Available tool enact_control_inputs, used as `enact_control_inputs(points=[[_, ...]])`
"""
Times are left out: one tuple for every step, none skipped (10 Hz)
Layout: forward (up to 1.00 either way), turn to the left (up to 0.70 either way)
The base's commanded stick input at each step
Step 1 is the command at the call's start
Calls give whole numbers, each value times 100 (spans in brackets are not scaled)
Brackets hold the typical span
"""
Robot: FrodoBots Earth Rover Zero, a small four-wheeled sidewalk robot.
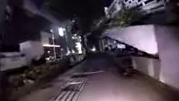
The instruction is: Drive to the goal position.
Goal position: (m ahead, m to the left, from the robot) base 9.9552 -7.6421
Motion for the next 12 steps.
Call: enact_control_inputs(points=[[45, -27], [45, -27], [45, -27], [45, -17], [45, -3], [45, 0], [45, 0], [45, 0], [45, 0], [45, 0], [45, 0], [45, 0]])
